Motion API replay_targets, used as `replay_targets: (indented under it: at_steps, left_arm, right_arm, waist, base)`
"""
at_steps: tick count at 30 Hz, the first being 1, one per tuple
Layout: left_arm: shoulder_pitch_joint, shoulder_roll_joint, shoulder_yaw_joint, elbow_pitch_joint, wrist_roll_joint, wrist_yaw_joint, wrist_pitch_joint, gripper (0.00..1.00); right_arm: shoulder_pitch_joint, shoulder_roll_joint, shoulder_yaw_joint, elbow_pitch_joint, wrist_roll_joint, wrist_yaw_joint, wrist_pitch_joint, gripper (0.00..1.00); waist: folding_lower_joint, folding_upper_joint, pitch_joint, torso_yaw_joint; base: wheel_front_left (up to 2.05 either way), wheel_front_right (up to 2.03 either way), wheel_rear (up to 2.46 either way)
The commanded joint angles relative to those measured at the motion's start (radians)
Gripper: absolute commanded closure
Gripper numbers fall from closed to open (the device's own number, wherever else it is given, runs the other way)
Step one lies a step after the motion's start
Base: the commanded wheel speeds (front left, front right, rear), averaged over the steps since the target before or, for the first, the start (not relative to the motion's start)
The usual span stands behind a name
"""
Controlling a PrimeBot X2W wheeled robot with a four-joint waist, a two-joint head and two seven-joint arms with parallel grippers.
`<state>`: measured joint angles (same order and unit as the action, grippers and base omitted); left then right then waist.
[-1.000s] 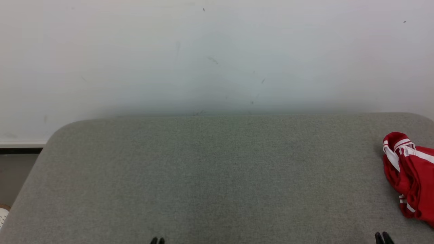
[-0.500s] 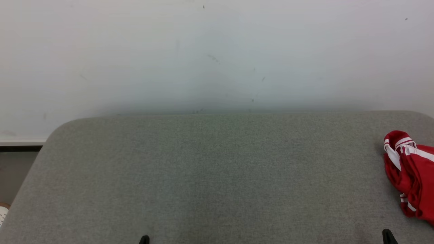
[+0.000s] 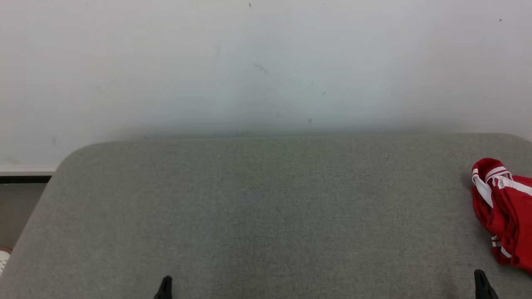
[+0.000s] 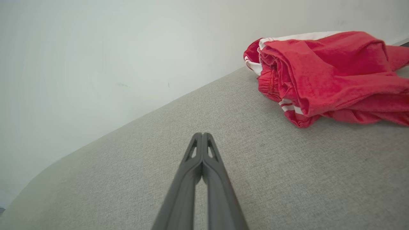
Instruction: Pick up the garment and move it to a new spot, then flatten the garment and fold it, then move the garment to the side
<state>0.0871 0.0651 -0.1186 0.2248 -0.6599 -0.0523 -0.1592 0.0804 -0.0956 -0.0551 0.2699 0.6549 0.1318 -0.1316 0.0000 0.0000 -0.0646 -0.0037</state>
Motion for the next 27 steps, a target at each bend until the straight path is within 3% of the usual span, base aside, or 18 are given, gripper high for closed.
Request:
replay_targets:
  at_steps: [1,27]
  left_arm:
    - [-0.028,0.009,0.010,-0.009,-0.045,-0.007,0.006,1.00]
    - [-0.087,0.016,0.069,-0.003,-0.380,-0.033,0.084,1.00]
  right_arm:
    - [-0.028,-0.003,-0.007,-0.015,0.041,0.000,0.008,1.00]
    - [-0.089,0.014,-0.027,-0.020,0.363,-0.001,0.092,1.00]
  waist:
    - [0.0000,0.0000,0.001,0.000]
    - [0.0000,0.0000,0.018,0.001]
  base:
    - [0.00,0.00,0.00]
    - [0.00,0.00,0.00]
